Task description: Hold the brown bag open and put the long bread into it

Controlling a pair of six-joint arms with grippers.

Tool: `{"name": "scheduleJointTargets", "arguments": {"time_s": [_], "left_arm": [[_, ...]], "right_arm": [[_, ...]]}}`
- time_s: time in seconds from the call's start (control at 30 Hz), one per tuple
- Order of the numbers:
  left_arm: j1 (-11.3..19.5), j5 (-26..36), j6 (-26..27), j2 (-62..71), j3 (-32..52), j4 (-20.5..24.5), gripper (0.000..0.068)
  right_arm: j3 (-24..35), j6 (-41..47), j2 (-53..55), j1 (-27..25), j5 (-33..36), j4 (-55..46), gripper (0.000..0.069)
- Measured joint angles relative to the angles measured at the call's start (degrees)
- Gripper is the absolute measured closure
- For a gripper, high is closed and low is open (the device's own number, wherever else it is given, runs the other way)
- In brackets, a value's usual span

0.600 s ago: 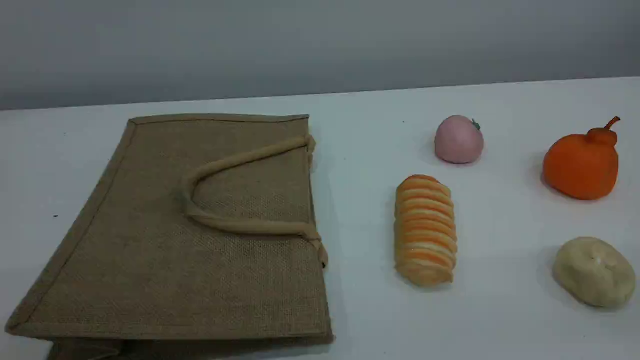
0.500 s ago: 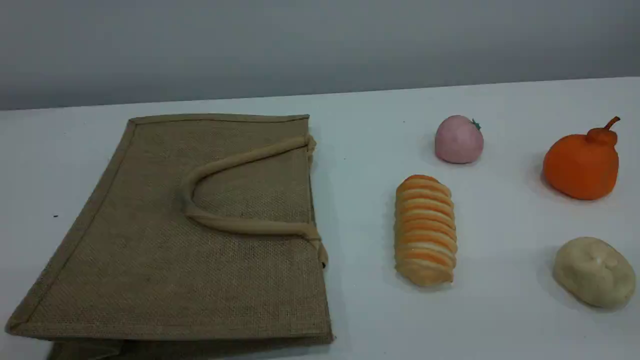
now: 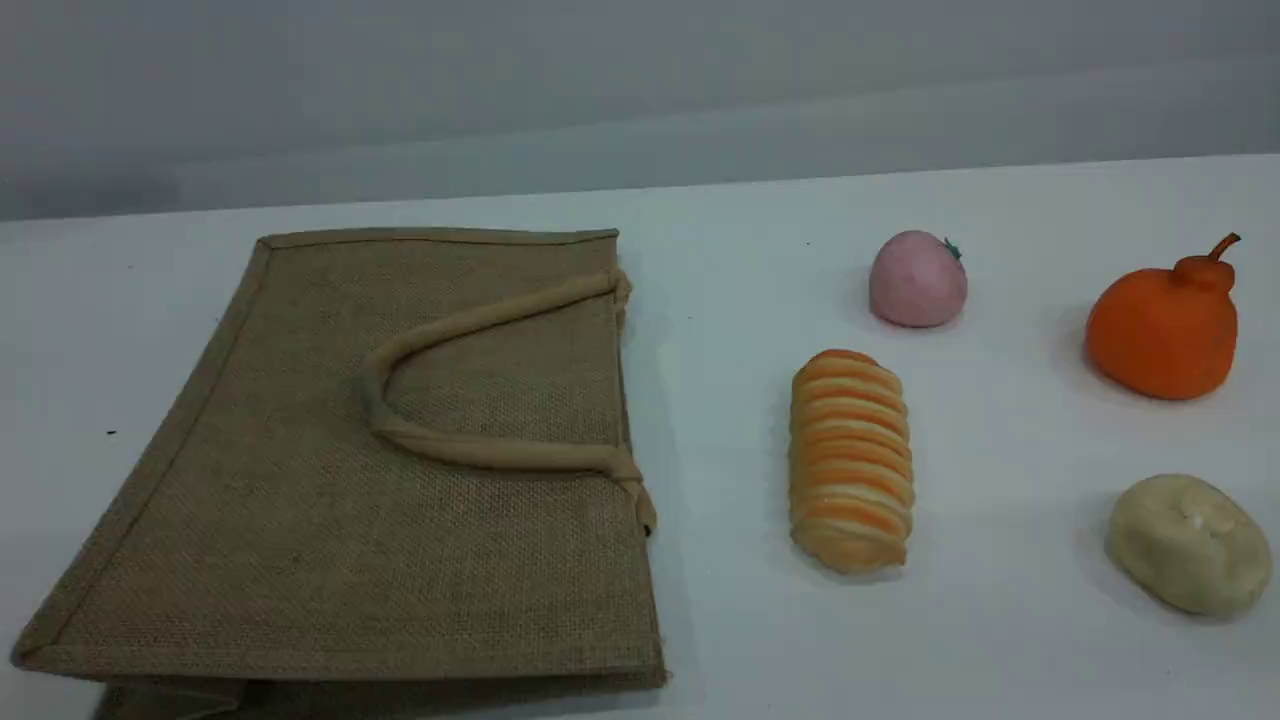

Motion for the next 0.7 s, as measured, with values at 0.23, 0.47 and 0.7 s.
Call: {"name": "scheduleJointTargets", "arguments": {"time_s": [0.23,0.47,0.7], "left_arm": [[0.0,0.0,0.0,0.0,0.0,0.0,0.0179],[0.0,0.0,0.0,0.0,0.0,0.0,0.0179],[0.0,0.0,-0.1,0.0,0.0,0.0,0.0179]], "right_arm": [[0.0,0.0,0.0,0.0,0.0,0.0,0.0214],[0.0,0.0,0.0,0.0,0.0,0.0,0.0214],[0.0,0.0,0.0,0.0,-0.3,1.1,0.0214]]}}
